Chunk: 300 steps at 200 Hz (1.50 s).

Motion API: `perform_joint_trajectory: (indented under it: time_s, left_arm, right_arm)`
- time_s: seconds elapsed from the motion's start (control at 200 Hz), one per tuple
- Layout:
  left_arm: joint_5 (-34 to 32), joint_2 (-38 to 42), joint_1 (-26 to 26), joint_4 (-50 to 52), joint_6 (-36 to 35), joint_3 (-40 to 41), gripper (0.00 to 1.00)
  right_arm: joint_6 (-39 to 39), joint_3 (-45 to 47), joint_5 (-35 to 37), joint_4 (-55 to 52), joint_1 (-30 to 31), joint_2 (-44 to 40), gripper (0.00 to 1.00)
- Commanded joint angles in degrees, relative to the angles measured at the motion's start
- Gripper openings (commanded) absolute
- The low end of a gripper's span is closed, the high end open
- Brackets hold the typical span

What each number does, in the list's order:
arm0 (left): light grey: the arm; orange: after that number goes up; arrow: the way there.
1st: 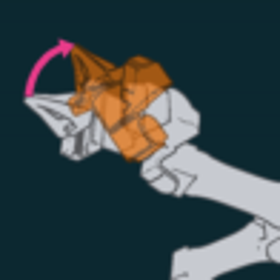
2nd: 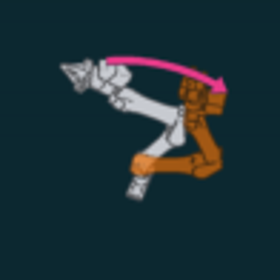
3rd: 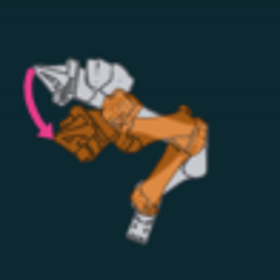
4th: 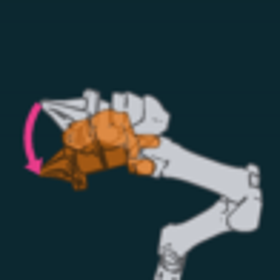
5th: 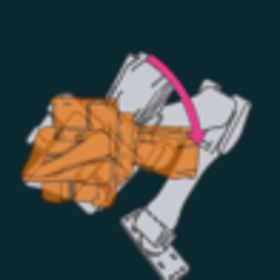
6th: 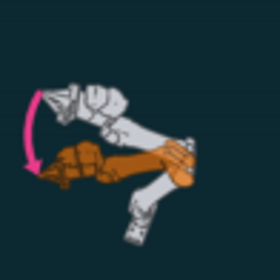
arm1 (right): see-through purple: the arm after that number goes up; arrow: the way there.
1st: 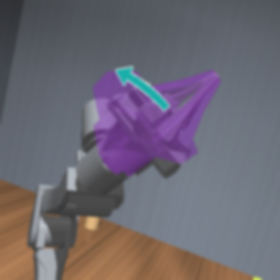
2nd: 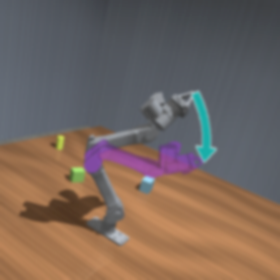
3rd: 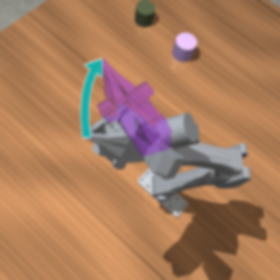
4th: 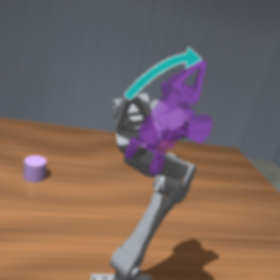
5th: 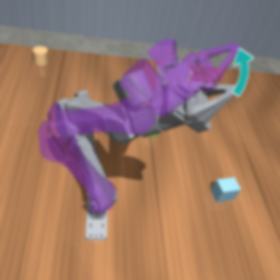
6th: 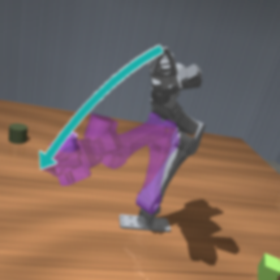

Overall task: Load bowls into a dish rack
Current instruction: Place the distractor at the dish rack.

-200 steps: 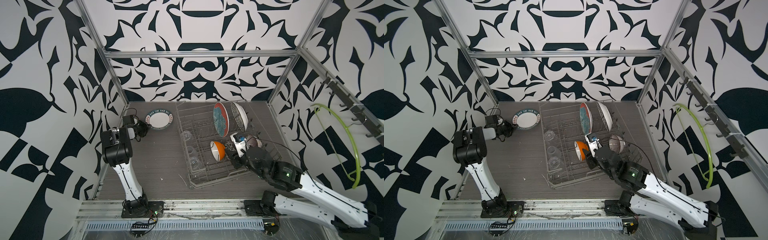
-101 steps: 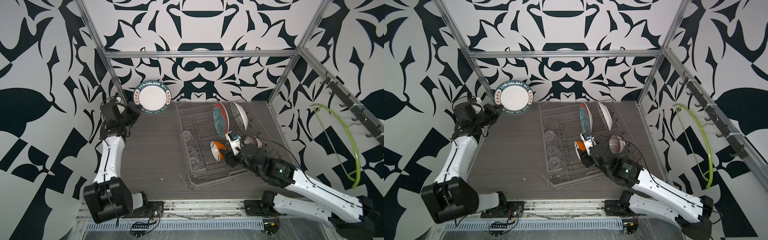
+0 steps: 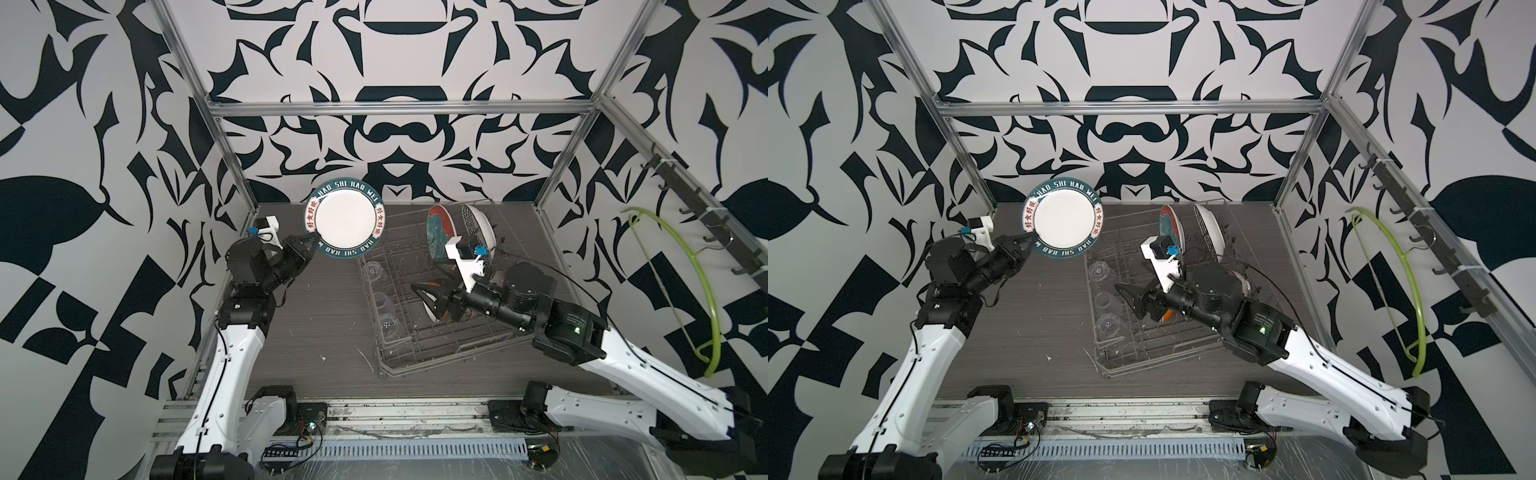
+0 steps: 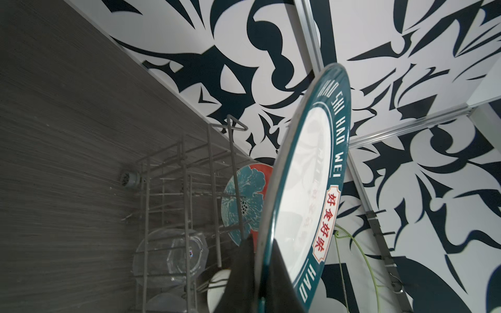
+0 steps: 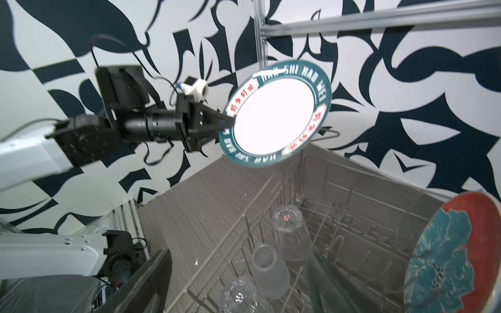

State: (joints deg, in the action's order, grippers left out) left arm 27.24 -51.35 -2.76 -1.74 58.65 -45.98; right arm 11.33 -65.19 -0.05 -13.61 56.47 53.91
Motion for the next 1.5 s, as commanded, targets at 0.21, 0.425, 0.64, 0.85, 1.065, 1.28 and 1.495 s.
perform_joint_trajectory:
  time_s: [0.21,0.425,0.64,0.85,1.065,1.28,1.495]
  left_arm:
    - [-10.6,5.6,-15.8,-22.4,5.0,8.8,0.0]
    - [-13.3,5.0,-21.8,-28.8,4.7,10.9,0.0]
    - [-13.5,4.9,-24.4,-31.0,4.3,11.4,0.0]
    - [-12.0,3.8,-25.7,-31.7,4.2,10.5,0.0]
    - [-11.9,0.9,-26.9,-32.7,3.7,9.4,0.0]
    - [-11.9,-0.7,-27.2,-33.9,3.9,9.3,0.0]
    - [-12.3,-2.1,-27.2,-33.7,3.3,9.1,0.0]
  right_arm:
    - [-2.1,-5.8,4.2,2.0,0.1,2.0,0.8]
    - [-2.4,-7.8,8.9,-0.3,-0.5,3.0,0.77]
    - [-0.3,-6.6,10.2,-1.2,-5.5,1.9,0.76]
    - [2.8,-6.8,-0.7,-0.7,-14.1,4.2,0.73]
    - [3.5,-9.3,-6.9,-0.1,-16.2,8.1,0.7]
    - [3.5,-10.9,-8.9,-0.4,-16.8,11.2,0.52]
    - [3.6,-11.1,-10.8,-0.1,-17.8,12.7,0.4]
